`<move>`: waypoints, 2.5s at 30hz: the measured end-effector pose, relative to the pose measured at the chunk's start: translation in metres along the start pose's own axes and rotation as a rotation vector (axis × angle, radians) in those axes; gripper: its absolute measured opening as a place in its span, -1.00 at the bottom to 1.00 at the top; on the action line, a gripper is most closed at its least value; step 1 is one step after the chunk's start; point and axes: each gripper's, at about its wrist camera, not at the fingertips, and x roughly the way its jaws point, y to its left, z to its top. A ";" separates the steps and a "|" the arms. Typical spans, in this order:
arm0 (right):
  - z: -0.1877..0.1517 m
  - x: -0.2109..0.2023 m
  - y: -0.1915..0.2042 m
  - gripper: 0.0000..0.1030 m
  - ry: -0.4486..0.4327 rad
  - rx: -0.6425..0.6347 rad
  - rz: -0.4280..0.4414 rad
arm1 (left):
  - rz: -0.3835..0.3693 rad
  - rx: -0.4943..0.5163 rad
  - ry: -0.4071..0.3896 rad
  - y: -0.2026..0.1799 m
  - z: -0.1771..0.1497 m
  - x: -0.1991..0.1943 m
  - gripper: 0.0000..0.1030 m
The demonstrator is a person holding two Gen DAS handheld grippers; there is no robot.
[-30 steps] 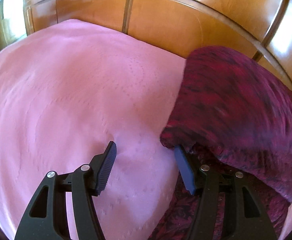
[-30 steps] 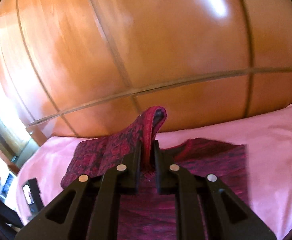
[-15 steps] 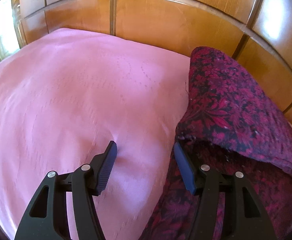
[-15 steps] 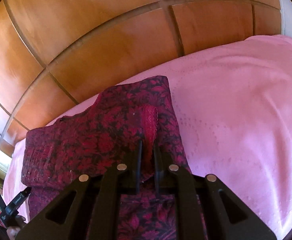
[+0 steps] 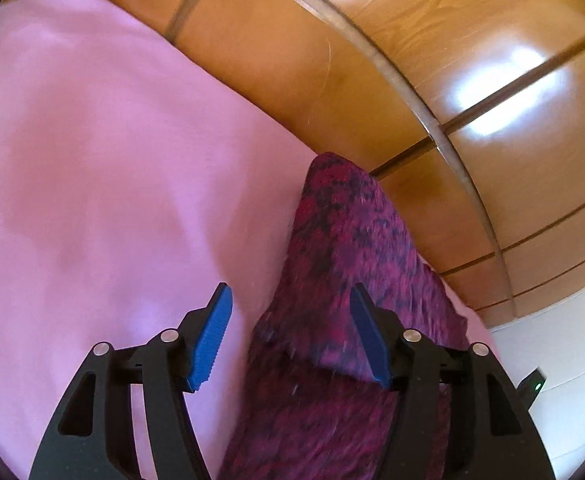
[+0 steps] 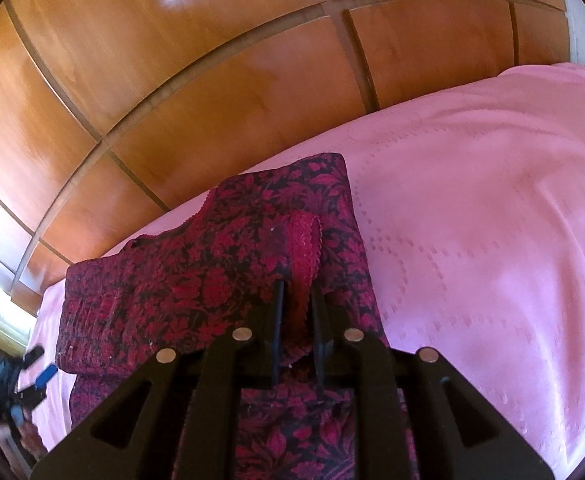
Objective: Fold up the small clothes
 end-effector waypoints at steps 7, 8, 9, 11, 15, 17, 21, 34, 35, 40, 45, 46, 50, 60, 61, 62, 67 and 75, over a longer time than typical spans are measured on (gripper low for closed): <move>0.004 0.004 0.014 -0.78 -0.003 -0.094 -0.042 | -0.037 -0.018 0.116 -0.010 0.036 0.060 -0.48; 0.005 0.003 0.017 -0.80 -0.011 -0.114 -0.048 | 0.007 0.030 0.086 -0.018 0.034 0.060 -0.56; 0.006 0.001 0.022 -0.81 -0.025 -0.139 -0.054 | 0.032 0.063 0.065 -0.024 0.030 0.058 -0.60; 0.006 -0.008 0.031 -0.82 -0.066 -0.193 -0.074 | 0.126 0.150 0.008 -0.037 0.016 0.050 -0.63; -0.004 0.018 0.030 -0.88 -0.012 -0.246 -0.167 | 0.290 0.285 -0.047 -0.052 -0.014 0.063 -0.48; -0.006 0.024 0.029 -0.87 -0.008 -0.241 -0.166 | 0.384 0.323 -0.088 -0.056 -0.017 0.056 -0.08; 0.006 0.012 0.025 -0.69 -0.018 -0.183 -0.119 | 0.349 0.350 -0.229 -0.081 -0.014 0.021 -0.05; 0.007 0.060 0.106 0.01 0.050 -0.327 -0.078 | 0.280 0.505 -0.032 -0.092 -0.020 0.090 -0.06; 0.003 0.076 0.103 0.02 0.054 -0.343 -0.099 | 0.265 0.499 -0.046 -0.087 -0.021 0.091 -0.06; 0.001 0.087 0.103 0.05 0.010 -0.364 -0.093 | 0.265 0.491 -0.090 -0.082 -0.027 0.081 -0.06; 0.000 0.063 0.104 0.34 0.003 -0.388 -0.085 | 0.355 0.473 -0.166 -0.100 -0.048 0.044 0.15; -0.002 0.052 0.105 0.43 -0.016 -0.385 -0.081 | 0.347 0.481 -0.180 -0.098 -0.055 0.034 0.15; -0.024 0.014 0.096 0.51 -0.041 -0.350 -0.031 | 0.357 0.505 -0.182 -0.093 -0.086 0.020 0.15; -0.035 0.023 0.101 0.64 -0.011 -0.350 -0.086 | 0.395 0.440 -0.177 -0.082 -0.106 0.002 0.34; -0.036 0.017 0.102 0.67 -0.016 -0.348 -0.082 | 0.393 0.433 -0.179 -0.079 -0.110 -0.006 0.34; -0.038 0.012 0.102 0.75 -0.021 -0.344 -0.081 | 0.393 0.436 -0.181 -0.078 -0.116 -0.012 0.34; -0.064 -0.011 0.082 0.85 0.033 -0.286 -0.116 | 0.392 0.479 -0.198 -0.076 -0.155 -0.042 0.34; -0.103 -0.065 0.027 0.85 0.048 -0.202 -0.137 | 0.353 0.542 -0.202 -0.074 -0.200 -0.076 0.34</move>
